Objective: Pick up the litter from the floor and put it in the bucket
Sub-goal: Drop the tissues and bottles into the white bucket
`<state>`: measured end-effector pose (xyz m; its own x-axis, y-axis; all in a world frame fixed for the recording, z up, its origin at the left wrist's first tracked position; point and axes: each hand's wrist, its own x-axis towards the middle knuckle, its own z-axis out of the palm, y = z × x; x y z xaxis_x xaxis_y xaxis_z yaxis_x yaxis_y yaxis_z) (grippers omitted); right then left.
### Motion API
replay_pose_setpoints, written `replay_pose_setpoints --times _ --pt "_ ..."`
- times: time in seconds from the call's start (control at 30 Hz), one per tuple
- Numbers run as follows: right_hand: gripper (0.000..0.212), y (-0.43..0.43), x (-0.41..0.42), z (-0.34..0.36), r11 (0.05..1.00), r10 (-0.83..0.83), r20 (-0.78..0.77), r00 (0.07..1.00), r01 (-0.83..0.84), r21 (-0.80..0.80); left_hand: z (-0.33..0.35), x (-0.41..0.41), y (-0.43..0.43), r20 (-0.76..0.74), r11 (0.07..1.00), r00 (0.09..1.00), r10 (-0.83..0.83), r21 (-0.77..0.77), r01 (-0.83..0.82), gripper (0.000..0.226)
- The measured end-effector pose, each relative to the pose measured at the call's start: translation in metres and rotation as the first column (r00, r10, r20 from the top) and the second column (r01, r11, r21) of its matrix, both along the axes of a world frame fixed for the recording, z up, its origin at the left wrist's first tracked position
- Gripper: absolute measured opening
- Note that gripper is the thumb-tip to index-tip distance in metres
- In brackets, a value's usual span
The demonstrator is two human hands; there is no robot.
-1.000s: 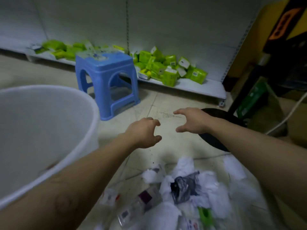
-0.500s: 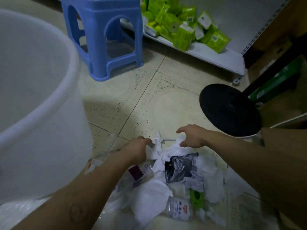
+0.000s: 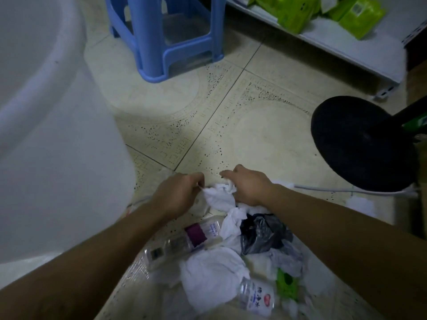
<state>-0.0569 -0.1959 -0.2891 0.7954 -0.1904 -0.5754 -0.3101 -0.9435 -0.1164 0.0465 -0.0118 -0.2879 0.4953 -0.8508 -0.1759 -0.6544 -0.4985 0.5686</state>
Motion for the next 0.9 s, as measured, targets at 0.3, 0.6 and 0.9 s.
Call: replay_pose_setpoints --times 0.3,0.6,0.9 --pt "0.014 0.003 0.039 0.0 0.998 -0.021 -0.001 1.0 0.021 0.066 0.02 0.012 0.02 -0.017 0.976 0.979 0.204 0.086 -0.202 0.028" --pt "0.023 0.022 0.083 0.032 0.888 -0.267 0.07 0.961 0.217 0.406 0.071 -0.002 0.049 0.053 0.959 0.986 0.157 0.229 -0.165 0.02" --pt "0.021 0.026 0.066 0.104 0.83 -0.35 0.093 0.932 0.262 0.493 0.137 0.004 0.022 0.222 0.976 0.975 0.018 0.207 -0.065 0.016"
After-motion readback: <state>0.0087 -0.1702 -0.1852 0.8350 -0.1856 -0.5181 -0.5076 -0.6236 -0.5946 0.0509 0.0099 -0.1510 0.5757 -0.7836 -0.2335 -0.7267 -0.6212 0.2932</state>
